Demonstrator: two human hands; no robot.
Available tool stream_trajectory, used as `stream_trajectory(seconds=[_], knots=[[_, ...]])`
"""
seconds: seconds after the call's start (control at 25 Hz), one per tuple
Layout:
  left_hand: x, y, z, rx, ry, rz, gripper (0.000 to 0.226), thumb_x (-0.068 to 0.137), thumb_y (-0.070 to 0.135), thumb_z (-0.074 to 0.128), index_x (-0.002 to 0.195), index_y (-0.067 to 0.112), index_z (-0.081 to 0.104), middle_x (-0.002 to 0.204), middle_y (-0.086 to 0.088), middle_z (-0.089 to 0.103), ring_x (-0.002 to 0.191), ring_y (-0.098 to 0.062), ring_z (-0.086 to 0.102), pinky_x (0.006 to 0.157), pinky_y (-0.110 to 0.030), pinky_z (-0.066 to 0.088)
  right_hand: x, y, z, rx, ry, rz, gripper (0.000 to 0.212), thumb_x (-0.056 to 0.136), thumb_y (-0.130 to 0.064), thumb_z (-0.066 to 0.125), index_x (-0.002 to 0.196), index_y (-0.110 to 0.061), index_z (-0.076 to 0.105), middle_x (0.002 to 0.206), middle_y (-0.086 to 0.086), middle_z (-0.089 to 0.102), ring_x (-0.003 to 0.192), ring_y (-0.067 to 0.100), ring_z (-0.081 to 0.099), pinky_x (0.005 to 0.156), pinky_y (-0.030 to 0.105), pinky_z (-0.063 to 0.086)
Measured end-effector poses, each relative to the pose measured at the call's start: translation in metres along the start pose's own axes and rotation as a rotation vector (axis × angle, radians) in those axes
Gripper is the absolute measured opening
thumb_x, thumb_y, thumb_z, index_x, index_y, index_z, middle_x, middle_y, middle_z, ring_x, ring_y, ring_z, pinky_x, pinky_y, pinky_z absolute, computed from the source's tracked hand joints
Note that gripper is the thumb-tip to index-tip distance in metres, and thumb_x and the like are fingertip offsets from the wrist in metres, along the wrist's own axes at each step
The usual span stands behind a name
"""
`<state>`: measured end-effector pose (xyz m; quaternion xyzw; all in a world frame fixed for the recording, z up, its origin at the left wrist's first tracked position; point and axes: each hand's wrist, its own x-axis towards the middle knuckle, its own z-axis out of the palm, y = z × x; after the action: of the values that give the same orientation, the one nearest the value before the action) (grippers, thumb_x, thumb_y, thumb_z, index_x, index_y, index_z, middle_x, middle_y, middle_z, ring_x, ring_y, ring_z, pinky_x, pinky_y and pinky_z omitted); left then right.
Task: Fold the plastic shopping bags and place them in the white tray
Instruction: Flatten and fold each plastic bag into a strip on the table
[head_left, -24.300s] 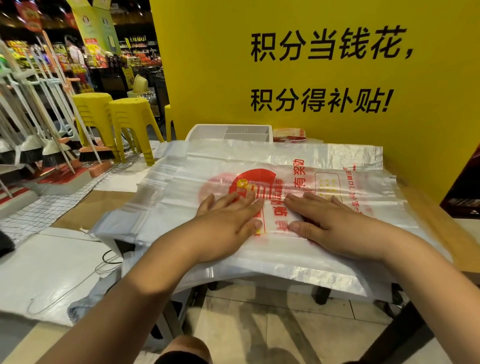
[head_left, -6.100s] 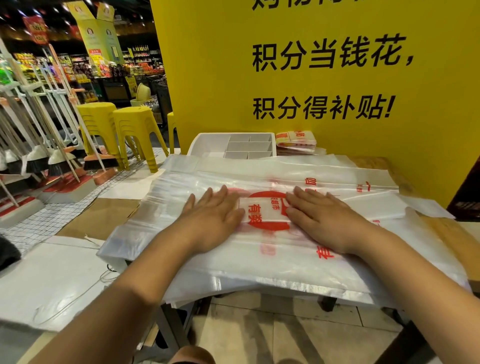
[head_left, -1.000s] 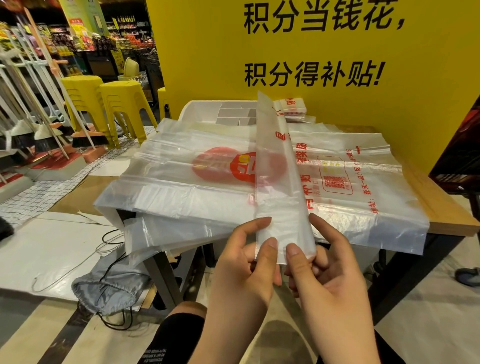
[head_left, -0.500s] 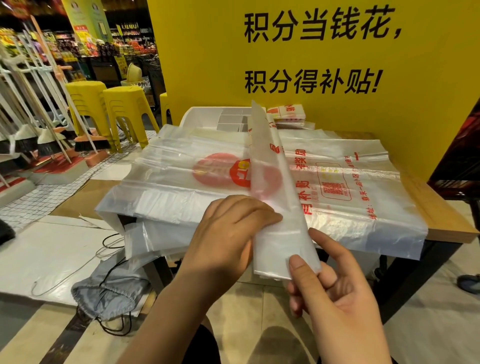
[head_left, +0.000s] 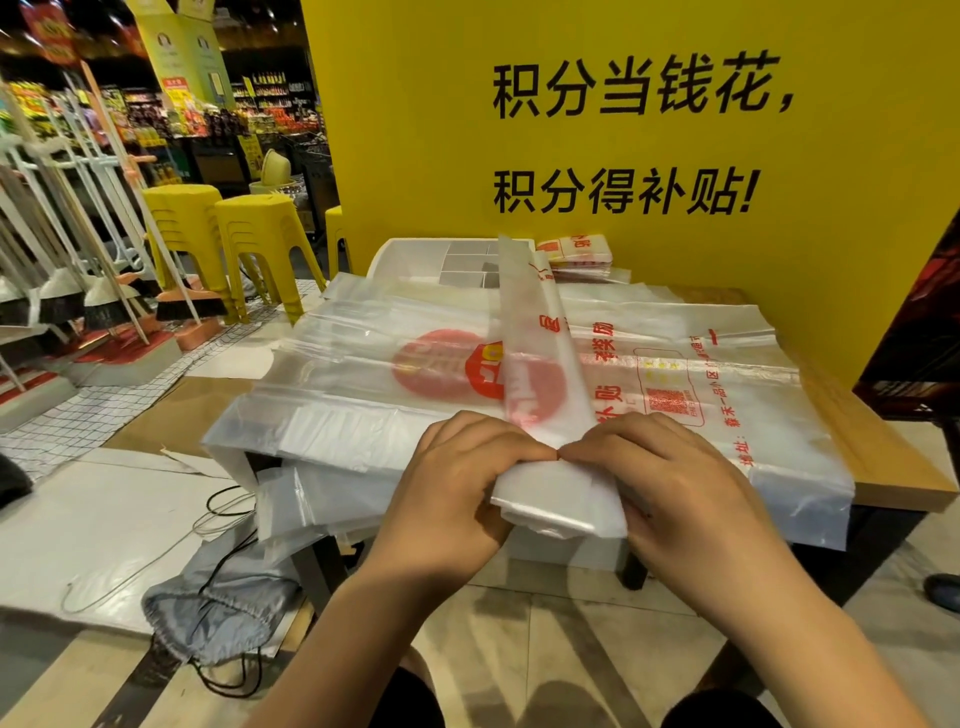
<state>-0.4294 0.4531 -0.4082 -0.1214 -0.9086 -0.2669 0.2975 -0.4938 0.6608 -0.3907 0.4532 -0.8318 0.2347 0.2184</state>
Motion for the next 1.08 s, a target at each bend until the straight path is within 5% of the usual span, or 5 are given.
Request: stream_trajectory(seconds=[0.28,0.56,0.76,0.96,1.08], knots=[[-0.001,0.0,-0.012,-0.092,-0.032,-0.192,0.015,0.096,0.041,0.057,0.108,0.037,0.064,0.105,0.024,0.057,0.109,-0.003,0.053,0.092,-0.03,0.046,0.011,0.005,-0.003,0.191,-0.04,0.119,0.006,0.088,-0.034,0.065,0.094,-0.033,0.067,0.088,-0.018,0.062,0.085,0.004,0.057,0.067,0.029,0.048],[0.012,0.004,-0.013,-0.099,-0.032,-0.252,0.021,0.101,0.043,0.053,0.086,0.029,0.056,0.09,0.017,0.059,0.099,-0.005,0.053,0.092,-0.044,0.043,0.036,0.01,0.0,0.238,-0.102,0.353,0.026,0.088,-0.049,0.059,0.096,-0.026,0.069,0.091,-0.01,0.065,0.083,0.003,0.057,0.071,0.027,0.047],[0.02,0.011,-0.008,-0.075,-0.008,-0.315,0.016,0.103,0.039,0.049,0.093,0.029,0.056,0.088,0.013,0.058,0.098,0.001,0.048,0.095,-0.036,0.036,0.048,0.01,-0.004,0.279,-0.228,0.478,0.026,0.095,-0.05,0.055,0.096,-0.028,0.067,0.085,-0.009,0.069,0.078,0.008,0.062,0.068,0.03,0.05],[0.034,0.021,-0.003,0.041,-0.003,-0.398,0.041,0.104,0.031,0.042,0.145,0.029,0.036,0.094,0.011,0.057,0.101,-0.01,0.049,0.105,-0.035,0.026,0.063,0.003,-0.002,0.179,-0.233,0.559,0.034,0.097,-0.05,0.051,0.078,-0.021,0.054,0.075,-0.002,0.059,0.069,0.014,0.054,0.057,0.032,0.036],[0.045,0.018,0.001,0.246,-0.074,-0.383,0.052,0.104,0.028,0.039,0.153,0.023,0.024,0.112,0.001,0.064,0.113,-0.02,0.051,0.106,-0.037,0.022,0.068,-0.001,0.004,0.114,-0.206,0.611,0.026,0.095,-0.049,0.054,0.102,-0.023,0.054,0.093,0.001,0.064,0.086,0.023,0.059,0.069,0.036,0.047]])
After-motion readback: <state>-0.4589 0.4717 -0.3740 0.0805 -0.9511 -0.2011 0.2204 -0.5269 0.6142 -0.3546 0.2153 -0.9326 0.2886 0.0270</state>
